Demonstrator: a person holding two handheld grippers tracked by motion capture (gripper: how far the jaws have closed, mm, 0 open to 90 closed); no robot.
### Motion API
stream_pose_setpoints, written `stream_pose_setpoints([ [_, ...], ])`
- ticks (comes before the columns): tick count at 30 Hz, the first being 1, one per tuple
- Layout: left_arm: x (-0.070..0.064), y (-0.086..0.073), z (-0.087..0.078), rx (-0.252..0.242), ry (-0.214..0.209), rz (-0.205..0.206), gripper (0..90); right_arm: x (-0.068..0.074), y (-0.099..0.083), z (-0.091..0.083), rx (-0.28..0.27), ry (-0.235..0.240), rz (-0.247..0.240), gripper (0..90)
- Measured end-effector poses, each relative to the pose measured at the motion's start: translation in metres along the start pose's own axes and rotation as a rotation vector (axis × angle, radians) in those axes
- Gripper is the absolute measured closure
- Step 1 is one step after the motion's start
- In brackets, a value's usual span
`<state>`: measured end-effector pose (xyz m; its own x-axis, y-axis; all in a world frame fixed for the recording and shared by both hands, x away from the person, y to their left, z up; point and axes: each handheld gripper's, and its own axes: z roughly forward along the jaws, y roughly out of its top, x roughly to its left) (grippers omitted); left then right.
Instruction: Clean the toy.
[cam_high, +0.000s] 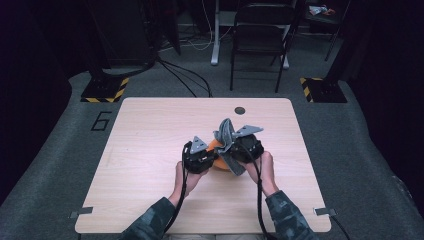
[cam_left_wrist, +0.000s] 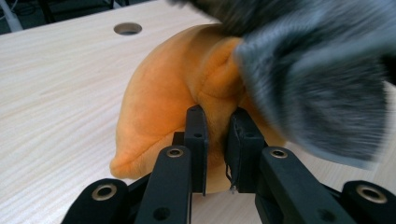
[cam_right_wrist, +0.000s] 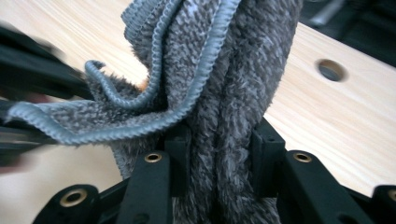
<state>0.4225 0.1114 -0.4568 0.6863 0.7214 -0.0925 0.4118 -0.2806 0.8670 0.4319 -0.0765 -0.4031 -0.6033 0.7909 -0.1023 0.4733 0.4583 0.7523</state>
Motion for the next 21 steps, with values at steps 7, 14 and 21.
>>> stream_pose_setpoints([
  [7, 0.006, -0.006, 0.005, 0.004, -0.017, -0.001, 79.7, -0.013, -0.017, 0.017, 0.06, -0.066, 0.001, 65.9],
  [14, 0.007, -0.008, 0.007, -0.002, -0.025, -0.003, 79.4, -0.037, -0.036, 0.027, 0.12, -0.046, 0.087, 66.0],
  [21, 0.009, -0.009, 0.007, -0.002, -0.033, -0.001, 79.1, -0.051, -0.052, 0.039, 0.191, -0.058, 0.142, 66.2],
])
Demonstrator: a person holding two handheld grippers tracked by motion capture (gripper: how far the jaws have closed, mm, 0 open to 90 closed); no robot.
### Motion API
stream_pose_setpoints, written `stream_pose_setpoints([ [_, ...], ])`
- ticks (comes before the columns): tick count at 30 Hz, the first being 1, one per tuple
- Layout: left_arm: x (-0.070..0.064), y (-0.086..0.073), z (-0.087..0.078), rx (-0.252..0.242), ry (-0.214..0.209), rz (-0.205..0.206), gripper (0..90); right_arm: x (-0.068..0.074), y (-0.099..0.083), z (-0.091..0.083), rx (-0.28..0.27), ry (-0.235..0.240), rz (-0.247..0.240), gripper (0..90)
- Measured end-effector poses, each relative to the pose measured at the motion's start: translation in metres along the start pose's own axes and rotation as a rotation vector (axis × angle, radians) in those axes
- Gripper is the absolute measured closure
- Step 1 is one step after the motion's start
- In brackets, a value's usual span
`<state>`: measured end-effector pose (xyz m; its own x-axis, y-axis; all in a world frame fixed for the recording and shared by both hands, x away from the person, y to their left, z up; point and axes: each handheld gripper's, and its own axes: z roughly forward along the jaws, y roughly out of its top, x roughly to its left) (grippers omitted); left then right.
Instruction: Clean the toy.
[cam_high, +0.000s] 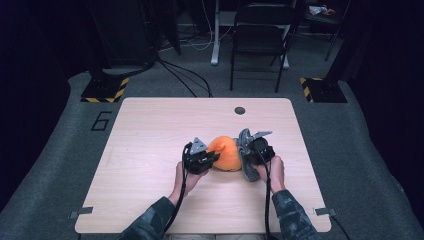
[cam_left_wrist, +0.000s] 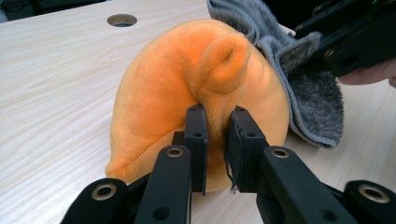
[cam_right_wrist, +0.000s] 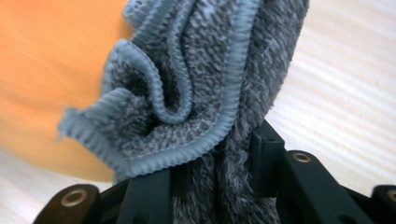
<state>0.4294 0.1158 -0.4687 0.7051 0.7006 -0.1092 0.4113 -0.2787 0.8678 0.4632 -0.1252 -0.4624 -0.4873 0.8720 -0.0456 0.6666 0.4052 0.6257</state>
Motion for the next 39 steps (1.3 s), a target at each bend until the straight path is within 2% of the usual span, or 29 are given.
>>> stream_pose_setpoints([
  [2, 0.001, 0.0, 0.0, -0.001, -0.001, 0.002, 79.0, -0.005, -0.005, 0.009, 0.028, -0.013, 0.004, 66.2],
  [8, 0.004, -0.002, -0.001, -0.009, -0.009, -0.011, 78.9, -0.013, -0.017, 0.027, 0.099, -0.005, 0.016, 65.4],
  [12, 0.005, -0.002, -0.001, -0.009, -0.001, -0.01, 78.8, -0.015, -0.012, 0.02, 0.098, -0.014, 0.005, 66.2],
  [14, 0.006, -0.003, -0.001, -0.01, -0.005, -0.013, 78.8, -0.017, -0.006, 0.008, 0.066, -0.01, 0.022, 66.8],
  [18, 0.004, -0.002, -0.001, -0.013, -0.004, -0.006, 78.7, -0.015, 0.011, -0.027, -0.085, 0.025, 0.028, 67.0],
  [21, 0.004, -0.002, -0.001, -0.012, -0.006, -0.004, 78.7, 0.001, 0.023, -0.048, -0.166, 0.074, 0.014, 67.0],
  [23, 0.004, -0.002, -0.001, -0.011, -0.005, -0.005, 78.6, 0.013, 0.027, -0.052, -0.199, 0.118, -0.029, 67.0],
  [26, 0.004, -0.002, -0.001, -0.005, -0.006, 0.005, 78.6, 0.032, 0.029, -0.043, -0.163, 0.129, -0.068, 66.8],
  [27, 0.003, -0.003, -0.001, -0.004, -0.008, -0.001, 78.4, 0.036, 0.028, -0.037, -0.144, 0.104, -0.087, 66.8],
  [28, 0.003, -0.003, -0.001, -0.003, -0.005, 0.001, 78.3, 0.036, 0.026, -0.033, -0.146, 0.088, -0.097, 66.8],
  [29, 0.003, -0.003, 0.0, -0.005, -0.01, 0.0, 78.2, 0.035, 0.024, -0.031, -0.141, 0.1, -0.081, 66.7],
  [30, 0.003, -0.003, 0.0, -0.006, -0.009, 0.001, 78.2, 0.031, 0.024, -0.03, -0.138, 0.104, -0.089, 66.7],
  [33, 0.003, -0.003, 0.0, -0.006, -0.008, 0.008, 78.2, 0.026, 0.021, -0.028, -0.105, 0.089, -0.076, 66.7],
  [35, 0.002, -0.003, 0.0, -0.009, -0.012, -0.002, 78.2, 0.019, 0.017, -0.024, -0.084, 0.082, -0.069, 66.7],
  [39, 0.002, -0.003, 0.001, -0.011, -0.015, -0.004, 78.2, 0.005, 0.01, -0.015, -0.029, 0.068, -0.033, 66.8],
])
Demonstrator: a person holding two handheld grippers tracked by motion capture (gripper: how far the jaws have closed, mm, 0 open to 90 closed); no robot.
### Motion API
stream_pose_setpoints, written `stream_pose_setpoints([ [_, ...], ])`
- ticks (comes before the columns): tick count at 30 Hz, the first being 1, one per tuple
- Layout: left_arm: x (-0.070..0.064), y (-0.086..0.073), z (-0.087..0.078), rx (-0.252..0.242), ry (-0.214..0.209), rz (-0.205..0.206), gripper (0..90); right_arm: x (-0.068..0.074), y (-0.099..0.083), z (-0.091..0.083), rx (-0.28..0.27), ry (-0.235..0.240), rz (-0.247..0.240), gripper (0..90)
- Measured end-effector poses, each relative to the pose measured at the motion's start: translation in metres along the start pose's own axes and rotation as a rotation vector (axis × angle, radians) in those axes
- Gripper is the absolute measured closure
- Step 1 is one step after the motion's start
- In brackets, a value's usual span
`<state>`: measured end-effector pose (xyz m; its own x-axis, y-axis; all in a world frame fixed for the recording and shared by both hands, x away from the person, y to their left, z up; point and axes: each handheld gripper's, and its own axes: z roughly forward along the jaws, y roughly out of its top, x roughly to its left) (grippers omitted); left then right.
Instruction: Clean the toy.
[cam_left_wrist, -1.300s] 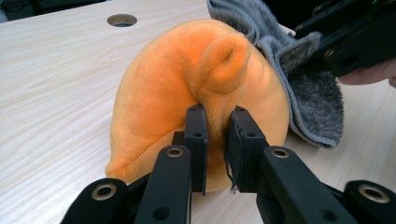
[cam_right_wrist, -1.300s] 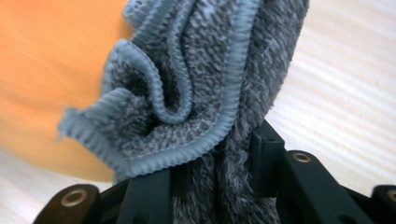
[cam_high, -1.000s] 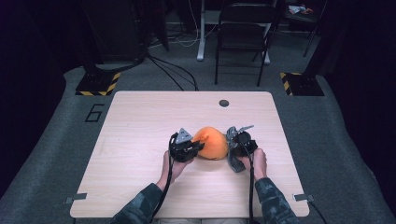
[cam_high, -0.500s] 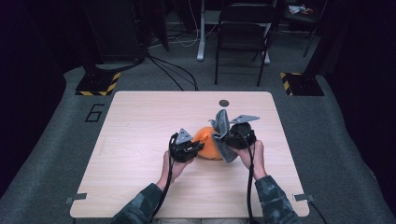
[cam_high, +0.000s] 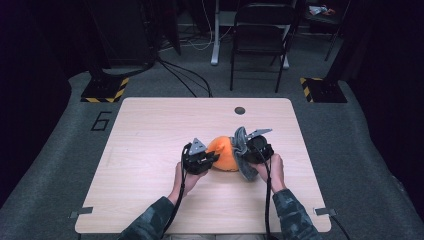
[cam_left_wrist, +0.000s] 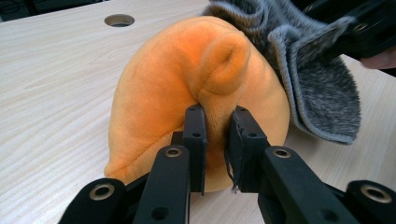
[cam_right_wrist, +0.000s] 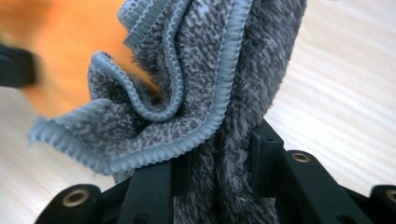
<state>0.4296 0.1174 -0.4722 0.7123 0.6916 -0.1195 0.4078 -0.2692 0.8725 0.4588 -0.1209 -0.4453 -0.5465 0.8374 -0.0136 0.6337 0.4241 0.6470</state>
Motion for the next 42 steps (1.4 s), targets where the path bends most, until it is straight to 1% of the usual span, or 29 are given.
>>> stream_pose_setpoints([
  [2, 0.0, 0.0, 0.0, 0.001, -0.001, -0.001, 78.2, -0.007, -0.005, 0.006, 0.031, -0.007, 0.019, 66.8],
  [3, 0.0, 0.0, 0.0, 0.001, -0.001, -0.001, 78.2, -0.01, -0.008, 0.01, 0.041, -0.024, 0.028, 66.8],
  [5, 0.001, 0.0, 0.0, 0.002, -0.001, 0.007, 78.2, -0.016, -0.015, 0.018, 0.083, -0.035, 0.032, 66.8],
  [6, 0.001, 0.0, 0.0, 0.001, -0.002, 0.002, 78.3, -0.018, -0.018, 0.022, 0.103, -0.039, 0.05, 66.8],
  [9, 0.001, -0.001, 0.0, 0.001, 0.002, 0.006, 78.3, -0.023, -0.025, 0.034, 0.151, -0.048, 0.053, 66.7],
  [11, 0.002, -0.001, 0.0, 0.0, 0.002, 0.003, 78.3, -0.024, -0.026, 0.035, 0.163, -0.039, 0.064, 66.7],
  [12, 0.002, -0.001, 0.0, 0.0, 0.002, 0.0, 78.3, -0.025, -0.024, 0.034, 0.165, -0.044, 0.054, 66.7],
  [13, 0.002, -0.001, 0.0, -0.001, 0.003, -0.004, 78.4, -0.024, -0.023, 0.031, 0.17, -0.048, 0.058, 66.7],
  [14, 0.002, -0.001, -0.001, 0.004, -0.002, -0.003, 78.4, -0.025, -0.021, 0.028, 0.156, -0.059, 0.044, 66.8],
  [16, 0.002, -0.001, -0.001, 0.004, -0.004, -0.004, 78.4, -0.026, -0.016, 0.018, 0.124, -0.068, 0.04, 66.8],
  [17, 0.002, -0.001, 0.0, -0.003, 0.003, -0.004, 78.4, -0.025, -0.012, 0.011, 0.098, -0.054, 0.051, 66.8],
  [18, 0.002, -0.001, 0.0, -0.001, 0.001, 0.002, 78.4, -0.025, -0.007, 0.004, 0.056, -0.048, 0.054, 66.8],
  [20, 0.001, -0.001, 0.0, -0.001, -0.002, 0.003, 78.4, -0.018, 0.002, -0.012, -0.014, -0.032, 0.052, 66.8],
  [21, 0.0, -0.001, 0.0, -0.002, -0.003, 0.001, 78.4, -0.014, 0.007, -0.019, -0.053, -0.018, 0.039, 66.8],
  [22, 0.0, -0.001, 0.0, 0.002, -0.005, 0.003, 78.3, -0.007, 0.011, -0.024, -0.084, -0.008, 0.037, 66.7],
  [24, -0.001, -0.001, 0.0, -0.003, 0.001, 0.01, 78.3, 0.006, 0.017, -0.028, -0.117, 0.008, 0.007, 66.7],
  [25, -0.001, -0.001, 0.0, -0.004, 0.003, 0.01, 78.3, 0.012, 0.018, -0.026, -0.107, 0.019, -0.021, 66.7],
  [26, -0.001, -0.001, 0.0, 0.002, 0.002, 0.014, 78.2, 0.019, 0.018, -0.021, -0.081, 0.021, -0.035, 66.9],
  [27, -0.002, -0.001, 0.001, 0.005, -0.004, 0.003, 77.9, 0.023, 0.017, -0.015, -0.069, -0.004, -0.059, 67.0],
  [28, -0.001, -0.001, 0.001, 0.009, -0.005, 0.005, 77.1, 0.026, 0.015, -0.009, -0.06, -0.02, -0.07, 67.4],
  [29, -0.001, -0.002, 0.001, 0.01, -0.009, 0.005, 76.2, 0.026, 0.013, -0.005, -0.05, -0.018, -0.06, 67.6],
  [31, -0.001, -0.001, 0.001, 0.004, -0.017, 0.008, 73.9, 0.023, 0.011, -0.003, -0.054, -0.007, -0.059, 67.9],
  [32, -0.002, 0.0, 0.001, 0.004, -0.024, 0.0, 70.6, 0.022, 0.011, -0.004, -0.048, -0.007, -0.054, 68.0],
  [34, -0.002, 0.002, 0.0, 0.003, -0.035, -0.011, 62.0, 0.021, 0.009, -0.003, -0.049, -0.007, -0.062, 68.2],
  [35, -0.001, 0.003, -0.002, 0.002, -0.04, -0.008, 58.1, 0.02, 0.008, -0.003, -0.047, -0.01, -0.062, 68.2],
  [36, 0.0, 0.004, -0.003, 0.002, -0.036, -0.013, 54.8, 0.021, 0.008, -0.002, -0.047, -0.01, -0.047, 68.3],
  [38, 0.004, 0.006, -0.005, 0.003, -0.017, -0.009, 44.5, 0.019, 0.008, -0.002, -0.043, -0.007, -0.053, 68.3],
  [39, 0.006, 0.005, -0.006, 0.0, -0.007, -0.03, 40.5, 0.018, 0.007, -0.002, -0.042, -0.007, -0.059, 68.3],
  [42, 0.015, 0.004, -0.007, 0.015, 0.001, -0.065, 33.3, 0.016, 0.006, -0.002, -0.041, -0.008, -0.052, 68.3],
])
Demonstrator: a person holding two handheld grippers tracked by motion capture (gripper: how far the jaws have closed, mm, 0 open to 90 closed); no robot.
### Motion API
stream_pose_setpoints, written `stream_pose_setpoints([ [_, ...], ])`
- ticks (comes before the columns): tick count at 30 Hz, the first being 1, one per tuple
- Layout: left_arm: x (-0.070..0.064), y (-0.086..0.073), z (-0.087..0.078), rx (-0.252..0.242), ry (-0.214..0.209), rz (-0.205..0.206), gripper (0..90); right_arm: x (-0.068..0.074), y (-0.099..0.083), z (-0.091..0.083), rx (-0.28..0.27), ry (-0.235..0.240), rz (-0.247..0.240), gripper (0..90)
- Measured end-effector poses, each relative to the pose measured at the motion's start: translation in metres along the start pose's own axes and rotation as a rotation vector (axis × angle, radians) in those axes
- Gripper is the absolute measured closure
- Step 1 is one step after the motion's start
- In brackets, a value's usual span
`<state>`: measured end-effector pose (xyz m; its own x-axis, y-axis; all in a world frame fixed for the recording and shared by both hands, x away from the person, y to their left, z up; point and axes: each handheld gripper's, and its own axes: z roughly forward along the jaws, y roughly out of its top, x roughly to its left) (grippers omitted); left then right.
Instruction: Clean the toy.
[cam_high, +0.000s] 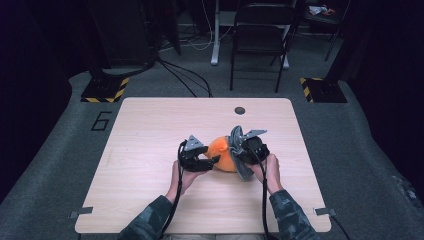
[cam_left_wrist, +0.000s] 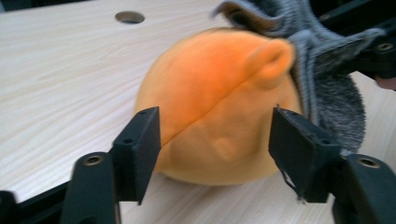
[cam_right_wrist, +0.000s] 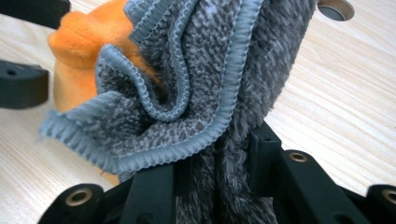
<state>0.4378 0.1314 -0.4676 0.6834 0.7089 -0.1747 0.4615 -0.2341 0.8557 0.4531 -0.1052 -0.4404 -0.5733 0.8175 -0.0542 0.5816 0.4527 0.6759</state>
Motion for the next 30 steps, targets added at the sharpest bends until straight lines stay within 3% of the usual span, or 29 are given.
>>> stream_pose_setpoints([
  [6, 0.008, -0.005, 0.004, 0.047, -0.002, -0.053, 24.4, -0.004, -0.002, 0.001, 0.013, 0.0, 0.021, 68.4],
  [10, 0.011, -0.011, 0.012, 0.074, -0.026, -0.116, 20.4, -0.007, -0.004, 0.002, 0.014, -0.002, 0.027, 68.4],
  [17, 0.012, -0.018, 0.023, 0.104, -0.073, -0.178, 21.8, -0.008, -0.005, 0.002, 0.027, -0.002, 0.024, 68.7],
  [20, 0.011, -0.025, 0.03, 0.112, -0.103, -0.212, 32.7, -0.007, -0.006, 0.002, 0.036, -0.002, 0.026, 68.8],
  [26, 0.009, -0.026, 0.03, 0.08, -0.102, -0.197, 54.9, -0.007, -0.006, 0.002, 0.04, -0.008, 0.023, 68.9],
  [30, 0.004, -0.026, 0.03, 0.04, -0.078, -0.18, 67.8, -0.006, -0.004, 0.0, 0.043, -0.009, 0.018, 68.8],
])
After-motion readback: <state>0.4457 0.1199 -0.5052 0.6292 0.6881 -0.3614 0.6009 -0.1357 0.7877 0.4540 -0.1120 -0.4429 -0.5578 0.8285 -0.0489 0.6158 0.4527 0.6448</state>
